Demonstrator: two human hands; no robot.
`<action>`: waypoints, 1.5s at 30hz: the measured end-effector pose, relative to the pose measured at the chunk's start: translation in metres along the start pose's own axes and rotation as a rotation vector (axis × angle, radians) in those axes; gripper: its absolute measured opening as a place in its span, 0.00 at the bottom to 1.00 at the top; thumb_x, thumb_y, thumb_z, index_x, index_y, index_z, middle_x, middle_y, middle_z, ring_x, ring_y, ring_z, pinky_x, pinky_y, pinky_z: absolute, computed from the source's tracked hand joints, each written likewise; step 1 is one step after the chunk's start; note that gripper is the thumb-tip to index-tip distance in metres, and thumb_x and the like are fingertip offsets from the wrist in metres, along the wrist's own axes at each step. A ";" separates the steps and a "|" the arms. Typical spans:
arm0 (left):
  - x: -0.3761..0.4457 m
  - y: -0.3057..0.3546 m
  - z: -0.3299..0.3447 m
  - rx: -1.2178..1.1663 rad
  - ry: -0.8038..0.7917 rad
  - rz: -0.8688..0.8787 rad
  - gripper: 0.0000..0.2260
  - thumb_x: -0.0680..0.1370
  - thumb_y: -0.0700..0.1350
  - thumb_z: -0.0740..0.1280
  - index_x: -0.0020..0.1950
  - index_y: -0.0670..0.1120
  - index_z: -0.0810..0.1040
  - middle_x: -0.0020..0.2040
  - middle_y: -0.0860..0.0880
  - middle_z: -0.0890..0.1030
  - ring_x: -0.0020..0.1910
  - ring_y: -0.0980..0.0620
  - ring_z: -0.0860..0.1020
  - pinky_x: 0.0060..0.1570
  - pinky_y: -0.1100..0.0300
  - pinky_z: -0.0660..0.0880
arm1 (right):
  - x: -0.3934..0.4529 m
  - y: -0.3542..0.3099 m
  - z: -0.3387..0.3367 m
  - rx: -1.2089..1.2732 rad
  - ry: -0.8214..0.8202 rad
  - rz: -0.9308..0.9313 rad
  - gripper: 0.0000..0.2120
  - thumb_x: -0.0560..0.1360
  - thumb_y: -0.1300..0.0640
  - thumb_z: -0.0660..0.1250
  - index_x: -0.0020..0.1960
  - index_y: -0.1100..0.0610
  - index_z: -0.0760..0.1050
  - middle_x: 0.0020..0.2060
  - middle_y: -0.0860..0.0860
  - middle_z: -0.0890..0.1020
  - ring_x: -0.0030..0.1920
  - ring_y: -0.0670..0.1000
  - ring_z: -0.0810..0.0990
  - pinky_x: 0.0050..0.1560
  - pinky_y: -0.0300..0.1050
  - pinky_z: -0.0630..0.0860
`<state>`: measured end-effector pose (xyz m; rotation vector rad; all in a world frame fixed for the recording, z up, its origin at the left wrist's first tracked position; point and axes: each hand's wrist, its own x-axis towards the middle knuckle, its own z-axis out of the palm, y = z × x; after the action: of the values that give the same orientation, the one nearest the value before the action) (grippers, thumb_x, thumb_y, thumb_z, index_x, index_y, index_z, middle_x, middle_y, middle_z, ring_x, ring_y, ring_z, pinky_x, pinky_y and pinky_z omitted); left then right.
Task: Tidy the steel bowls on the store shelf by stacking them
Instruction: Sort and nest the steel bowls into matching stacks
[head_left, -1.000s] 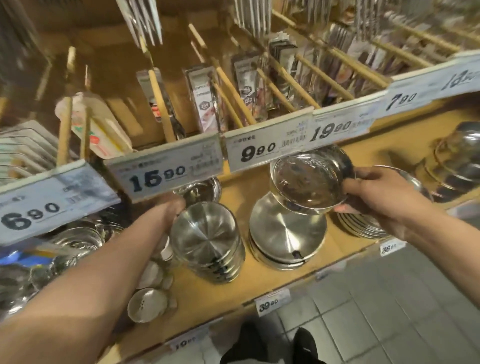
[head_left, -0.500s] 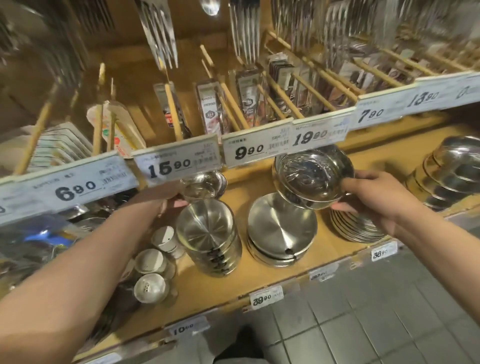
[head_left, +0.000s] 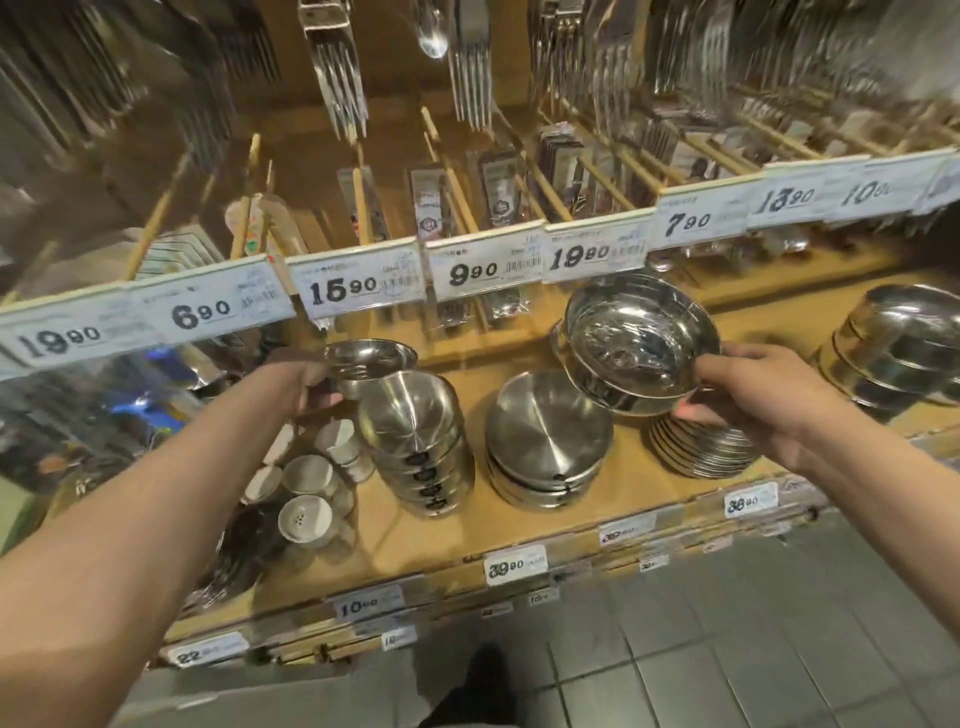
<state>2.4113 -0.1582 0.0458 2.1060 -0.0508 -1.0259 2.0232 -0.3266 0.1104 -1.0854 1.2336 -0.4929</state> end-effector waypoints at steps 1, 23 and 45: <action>-0.002 -0.001 0.000 0.001 -0.008 -0.006 0.13 0.84 0.36 0.59 0.39 0.41 0.70 0.19 0.47 0.76 0.15 0.56 0.75 0.16 0.68 0.71 | -0.001 0.001 -0.002 -0.010 0.001 -0.001 0.07 0.78 0.70 0.66 0.54 0.70 0.78 0.52 0.69 0.83 0.40 0.58 0.84 0.41 0.45 0.83; -0.059 0.031 0.029 -0.251 -0.010 0.102 0.10 0.83 0.37 0.62 0.65 0.41 0.73 0.59 0.42 0.78 0.51 0.46 0.82 0.19 0.60 0.77 | -0.007 0.003 -0.041 0.017 0.002 -0.084 0.07 0.76 0.70 0.68 0.53 0.70 0.77 0.52 0.72 0.82 0.34 0.55 0.85 0.32 0.41 0.84; -0.123 0.011 0.073 -0.384 -0.012 0.167 0.10 0.86 0.39 0.56 0.48 0.38 0.74 0.42 0.44 0.76 0.22 0.56 0.79 0.28 0.66 0.78 | -0.055 0.025 -0.128 0.095 0.041 -0.067 0.03 0.76 0.72 0.66 0.46 0.66 0.76 0.30 0.60 0.82 0.34 0.55 0.84 0.40 0.46 0.84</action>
<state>2.2821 -0.1691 0.1063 1.7172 -0.0317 -0.8711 1.8826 -0.3211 0.1225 -1.0424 1.2009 -0.6217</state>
